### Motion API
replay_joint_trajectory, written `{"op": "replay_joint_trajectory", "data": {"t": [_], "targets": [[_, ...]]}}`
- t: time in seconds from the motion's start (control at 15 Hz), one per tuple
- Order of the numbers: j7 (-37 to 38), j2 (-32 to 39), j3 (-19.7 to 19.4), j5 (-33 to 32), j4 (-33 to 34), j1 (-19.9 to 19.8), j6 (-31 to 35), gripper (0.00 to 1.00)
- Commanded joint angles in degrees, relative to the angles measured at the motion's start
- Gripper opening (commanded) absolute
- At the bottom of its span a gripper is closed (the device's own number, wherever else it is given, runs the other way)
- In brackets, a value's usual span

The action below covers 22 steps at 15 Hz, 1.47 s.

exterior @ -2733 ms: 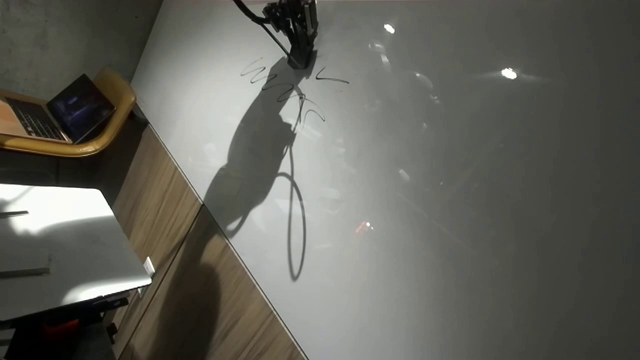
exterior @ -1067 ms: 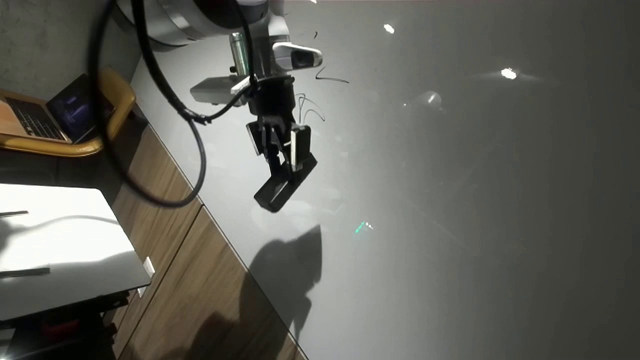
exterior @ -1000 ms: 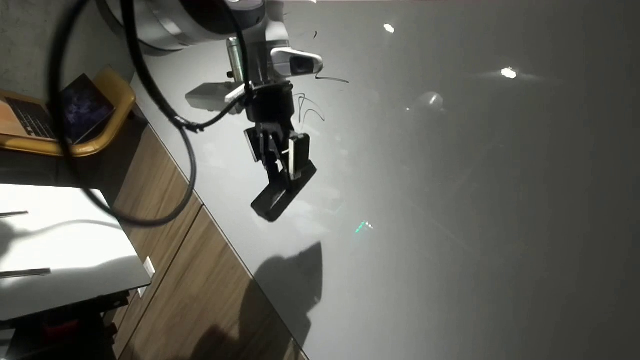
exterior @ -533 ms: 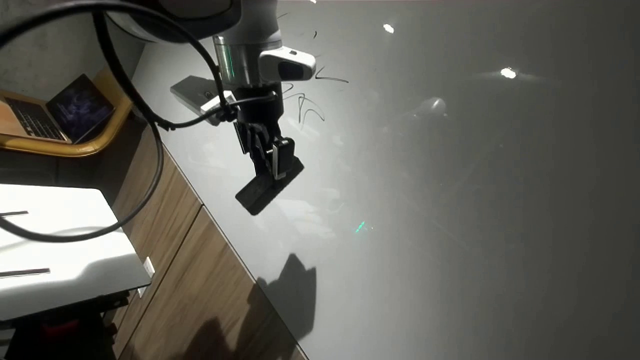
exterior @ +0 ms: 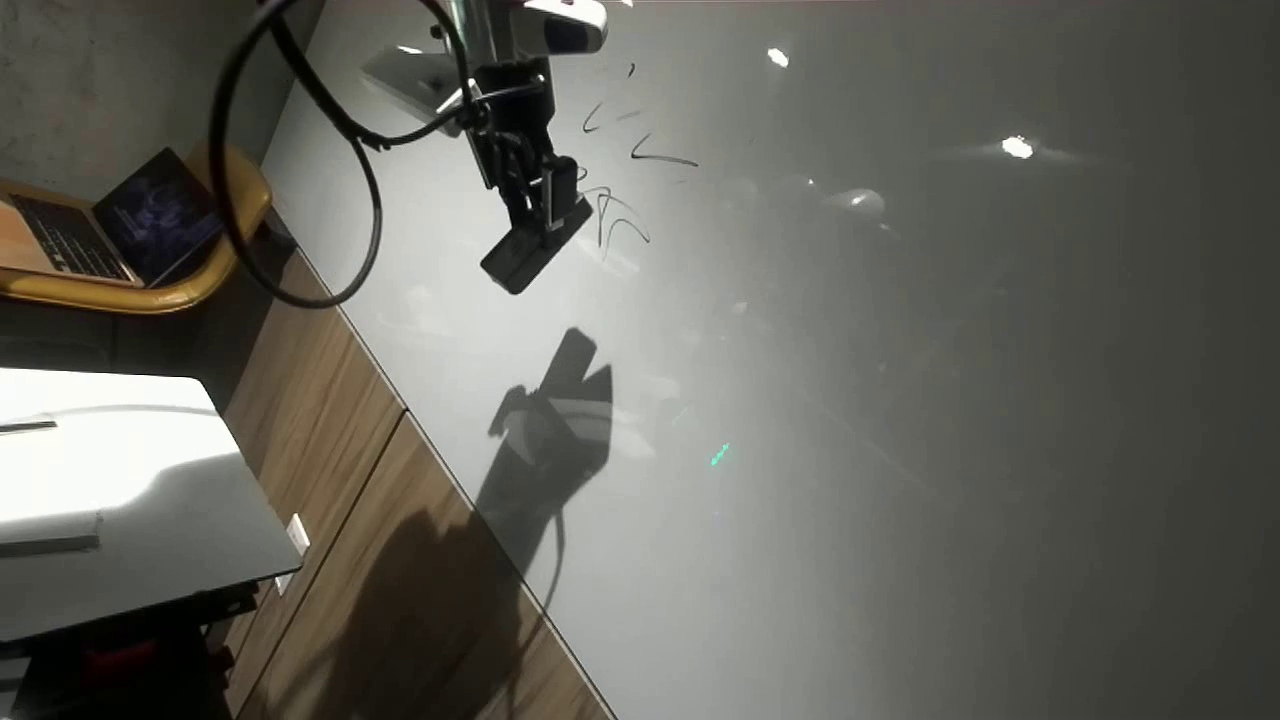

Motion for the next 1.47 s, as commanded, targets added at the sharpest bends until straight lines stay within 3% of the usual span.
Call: {"op": "replay_joint_trajectory", "data": {"t": [0.0, 0.8, 1.13, 1.4], "targets": [[1.5, 6.4, 2.8, 0.8, 8.1, -1.6, 1.4, 0.29], [8.6, 22.9, 7.6, -3.9, 26.1, -5.8, 4.2, 0.29], [12.8, 21.6, 9.7, -4.5, 25.7, -4.7, 2.1, 0.29], [17.0, 20.3, 13.6, -3.8, 26.7, -2.8, -0.7, 0.29]]}}
